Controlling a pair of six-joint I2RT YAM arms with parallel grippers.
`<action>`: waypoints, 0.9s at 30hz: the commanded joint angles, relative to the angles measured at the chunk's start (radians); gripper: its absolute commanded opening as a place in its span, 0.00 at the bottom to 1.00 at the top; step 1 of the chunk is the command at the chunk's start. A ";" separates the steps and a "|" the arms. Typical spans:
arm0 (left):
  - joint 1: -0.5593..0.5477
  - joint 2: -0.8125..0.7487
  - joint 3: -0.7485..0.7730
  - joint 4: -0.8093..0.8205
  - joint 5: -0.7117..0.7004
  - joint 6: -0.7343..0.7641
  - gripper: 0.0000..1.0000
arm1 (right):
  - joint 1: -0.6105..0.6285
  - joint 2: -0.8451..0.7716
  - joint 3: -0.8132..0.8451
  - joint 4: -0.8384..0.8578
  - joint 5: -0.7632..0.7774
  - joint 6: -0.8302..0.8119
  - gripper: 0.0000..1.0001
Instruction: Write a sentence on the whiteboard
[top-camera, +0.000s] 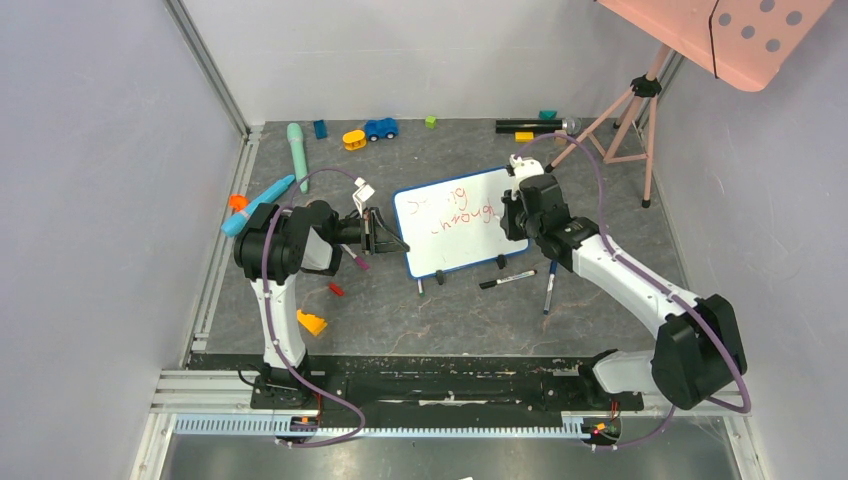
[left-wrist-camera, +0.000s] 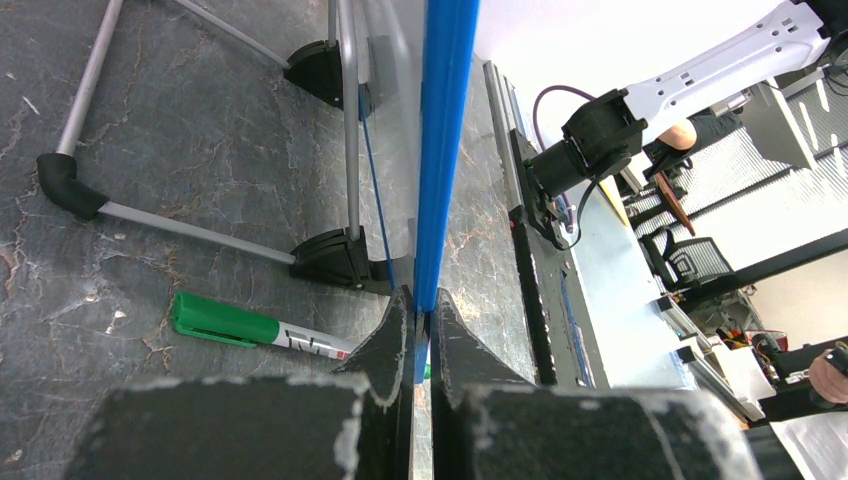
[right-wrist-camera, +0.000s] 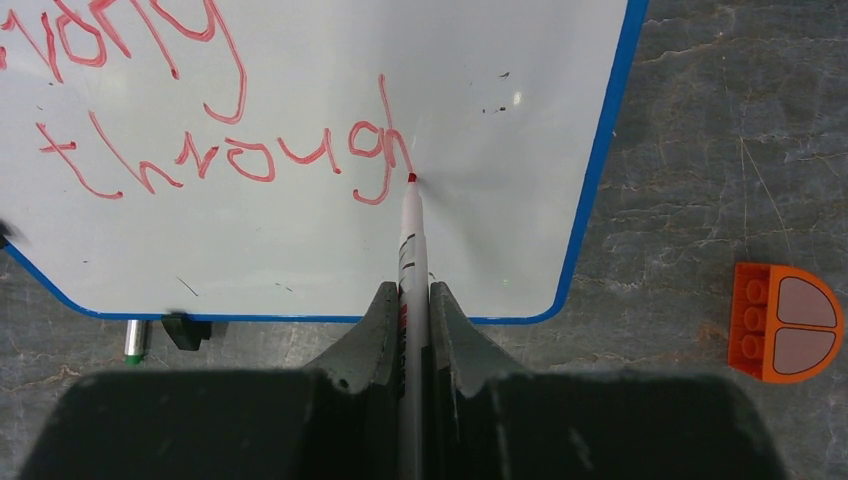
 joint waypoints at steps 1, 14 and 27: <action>-0.012 0.005 0.007 0.080 0.044 -0.026 0.02 | -0.008 -0.023 0.047 -0.014 0.002 0.003 0.00; -0.012 -0.017 -0.009 0.080 0.041 -0.009 0.02 | -0.008 -0.167 0.081 -0.079 -0.027 -0.018 0.00; -0.012 -0.021 -0.014 0.080 0.044 -0.003 0.02 | -0.003 -0.144 0.054 -0.031 -0.092 0.027 0.00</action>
